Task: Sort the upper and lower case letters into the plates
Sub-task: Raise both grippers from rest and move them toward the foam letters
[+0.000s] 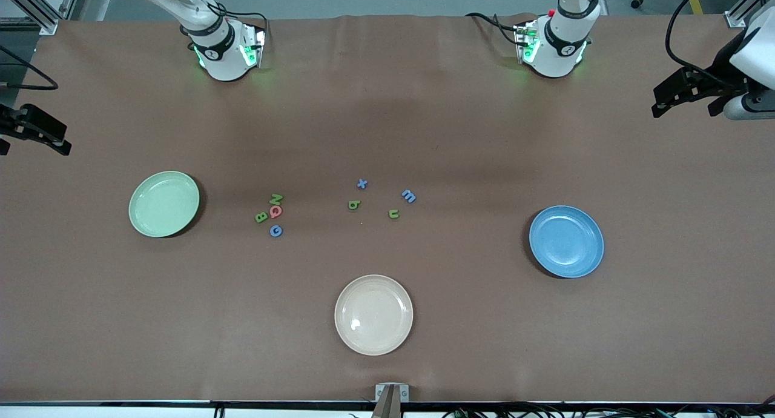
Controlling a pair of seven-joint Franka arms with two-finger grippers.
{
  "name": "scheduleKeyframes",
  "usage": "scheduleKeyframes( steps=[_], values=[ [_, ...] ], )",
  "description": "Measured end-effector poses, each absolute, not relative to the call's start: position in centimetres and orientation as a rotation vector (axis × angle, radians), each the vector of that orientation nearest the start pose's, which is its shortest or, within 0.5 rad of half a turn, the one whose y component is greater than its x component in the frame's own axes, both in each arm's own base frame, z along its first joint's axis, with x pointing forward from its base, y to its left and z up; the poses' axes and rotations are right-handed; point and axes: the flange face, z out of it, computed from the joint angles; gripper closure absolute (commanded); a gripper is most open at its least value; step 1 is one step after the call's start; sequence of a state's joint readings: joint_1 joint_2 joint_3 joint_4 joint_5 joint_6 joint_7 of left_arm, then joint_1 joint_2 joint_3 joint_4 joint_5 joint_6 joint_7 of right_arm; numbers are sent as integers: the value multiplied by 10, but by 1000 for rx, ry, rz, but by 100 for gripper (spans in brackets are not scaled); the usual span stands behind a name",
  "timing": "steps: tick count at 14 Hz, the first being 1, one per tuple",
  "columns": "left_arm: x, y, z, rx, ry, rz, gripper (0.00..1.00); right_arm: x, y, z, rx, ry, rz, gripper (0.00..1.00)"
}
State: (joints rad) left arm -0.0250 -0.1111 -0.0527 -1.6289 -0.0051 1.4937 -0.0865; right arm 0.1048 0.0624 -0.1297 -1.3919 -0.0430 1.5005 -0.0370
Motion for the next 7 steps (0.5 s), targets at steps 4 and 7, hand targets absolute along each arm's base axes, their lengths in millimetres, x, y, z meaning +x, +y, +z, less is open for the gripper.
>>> scheduleKeyframes(
  steps=[4,7],
  values=[
    [510,-40,653,-3138,-21,28,0,566,-16,667,-3193,-13,-72,0],
    [515,-30,651,-3136,-51,32,0,566,-16,667,-3193,-13,-72,0]
  ],
)
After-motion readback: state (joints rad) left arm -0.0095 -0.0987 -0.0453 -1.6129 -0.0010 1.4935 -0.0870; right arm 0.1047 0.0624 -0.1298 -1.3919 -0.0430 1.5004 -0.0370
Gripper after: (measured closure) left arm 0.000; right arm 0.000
